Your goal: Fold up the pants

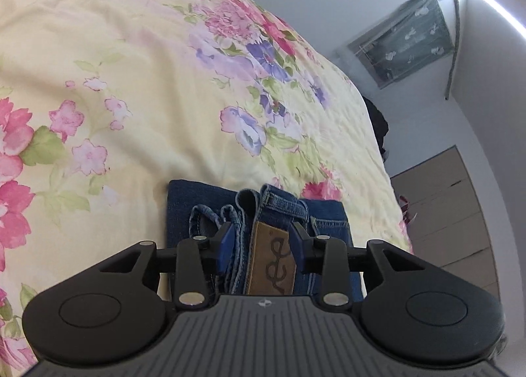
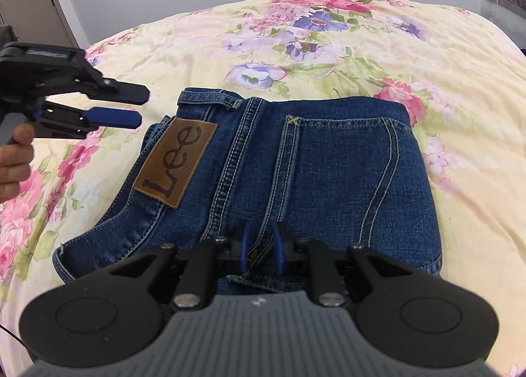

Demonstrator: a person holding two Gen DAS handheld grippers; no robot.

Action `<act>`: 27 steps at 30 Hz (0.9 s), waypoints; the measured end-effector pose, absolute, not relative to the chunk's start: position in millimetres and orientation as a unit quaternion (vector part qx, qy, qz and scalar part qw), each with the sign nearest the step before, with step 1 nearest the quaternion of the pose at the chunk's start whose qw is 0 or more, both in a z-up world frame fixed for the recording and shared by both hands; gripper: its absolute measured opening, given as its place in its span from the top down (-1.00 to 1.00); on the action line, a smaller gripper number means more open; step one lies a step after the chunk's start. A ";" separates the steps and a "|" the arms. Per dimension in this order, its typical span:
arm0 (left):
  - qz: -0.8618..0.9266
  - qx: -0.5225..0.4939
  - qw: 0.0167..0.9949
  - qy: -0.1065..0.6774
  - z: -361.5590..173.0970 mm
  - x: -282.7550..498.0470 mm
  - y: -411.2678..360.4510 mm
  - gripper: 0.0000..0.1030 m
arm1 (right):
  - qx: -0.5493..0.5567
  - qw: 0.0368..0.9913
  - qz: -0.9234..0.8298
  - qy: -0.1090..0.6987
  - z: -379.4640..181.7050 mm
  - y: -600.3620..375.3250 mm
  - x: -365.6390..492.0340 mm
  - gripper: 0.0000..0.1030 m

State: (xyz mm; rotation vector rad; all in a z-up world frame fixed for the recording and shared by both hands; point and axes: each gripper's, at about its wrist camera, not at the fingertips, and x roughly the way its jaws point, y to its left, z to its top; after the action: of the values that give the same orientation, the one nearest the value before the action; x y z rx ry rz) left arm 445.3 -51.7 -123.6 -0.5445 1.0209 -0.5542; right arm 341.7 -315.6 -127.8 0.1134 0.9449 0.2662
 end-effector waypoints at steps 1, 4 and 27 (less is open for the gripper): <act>-0.262 -0.238 0.805 0.475 -123.0 443.7 -57.6 0.21 | 0.053 0.880 0.128 0.455 -127.2 -315.4 342.1 0.74; -0.263 -0.227 0.811 0.470 -121.3 449.4 -69.5 0.21 | 0.067 0.877 0.128 0.458 -124.1 -318.6 342.1 0.74; -0.270 -0.259 0.776 0.508 -164.4 488.9 -93.0 0.08 | 0.128 0.884 0.133 0.429 -130.2 -350.5 359.7 0.79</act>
State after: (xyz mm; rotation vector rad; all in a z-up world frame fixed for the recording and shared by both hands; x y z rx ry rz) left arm 488.9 -93.0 -164.4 -0.5608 1.0997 -0.5845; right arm 359.7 -350.5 -130.2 0.2658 0.8922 0.2765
